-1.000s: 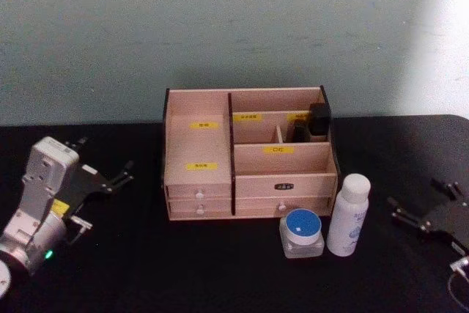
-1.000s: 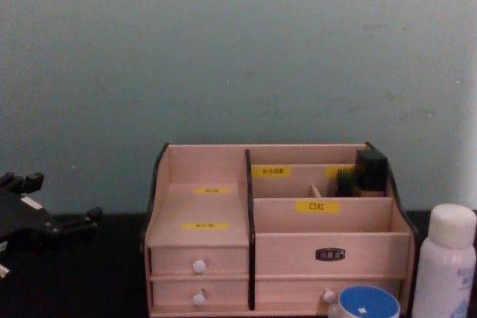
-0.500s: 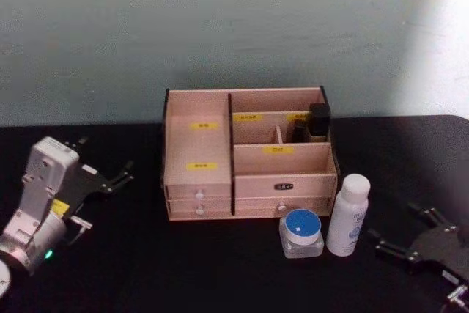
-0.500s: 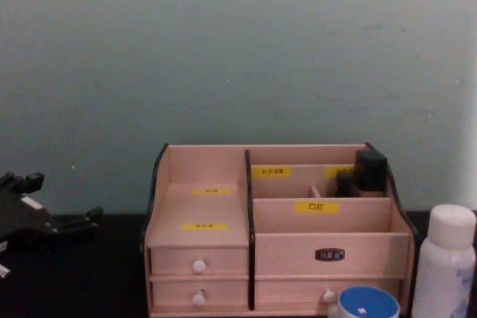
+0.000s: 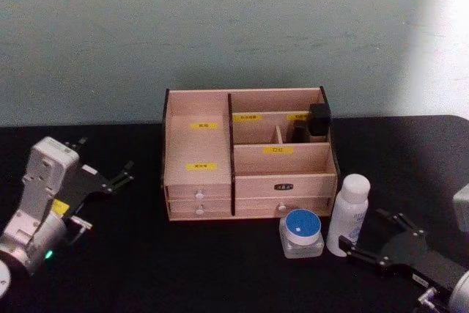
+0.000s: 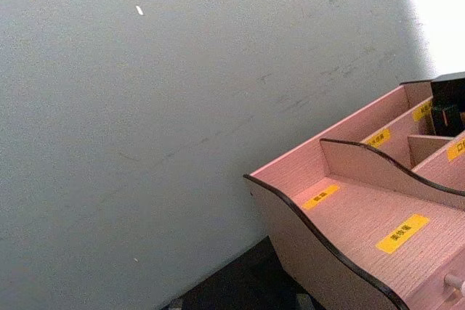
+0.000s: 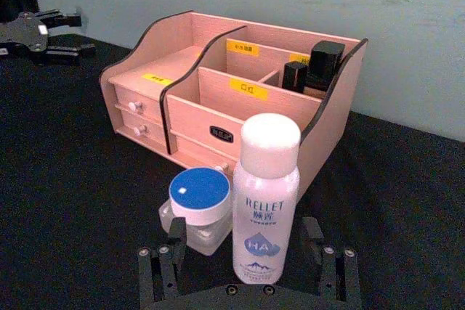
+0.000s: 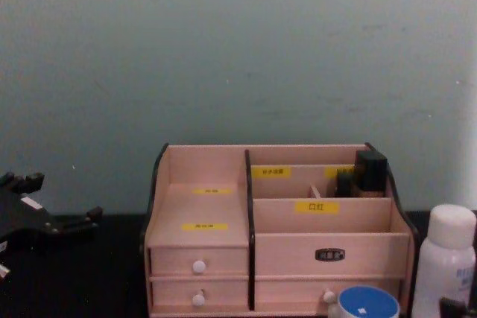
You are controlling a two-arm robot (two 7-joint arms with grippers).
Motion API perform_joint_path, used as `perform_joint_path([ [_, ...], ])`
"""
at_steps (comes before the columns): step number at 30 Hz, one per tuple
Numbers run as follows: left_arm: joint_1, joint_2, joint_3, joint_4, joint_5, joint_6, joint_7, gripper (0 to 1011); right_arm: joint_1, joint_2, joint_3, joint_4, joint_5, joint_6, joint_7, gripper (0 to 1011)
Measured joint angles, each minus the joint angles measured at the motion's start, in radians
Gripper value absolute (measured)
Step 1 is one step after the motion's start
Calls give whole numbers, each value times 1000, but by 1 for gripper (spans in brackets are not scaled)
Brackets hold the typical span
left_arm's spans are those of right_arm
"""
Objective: Pick up the facial cleanser and watermelon frost from the table and place them into the tiered storage box.
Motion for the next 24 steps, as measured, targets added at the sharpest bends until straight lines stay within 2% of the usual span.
perform_joint_path([
  [11, 0, 0, 0, 0, 0, 0, 0, 1001, 57, -68, -9, 54, -45, 7, 1, 1002],
  [24, 0, 0, 0, 0, 0, 0, 0, 1001, 100, -127, -6, 100, -87, 9, 9, 1002],
])
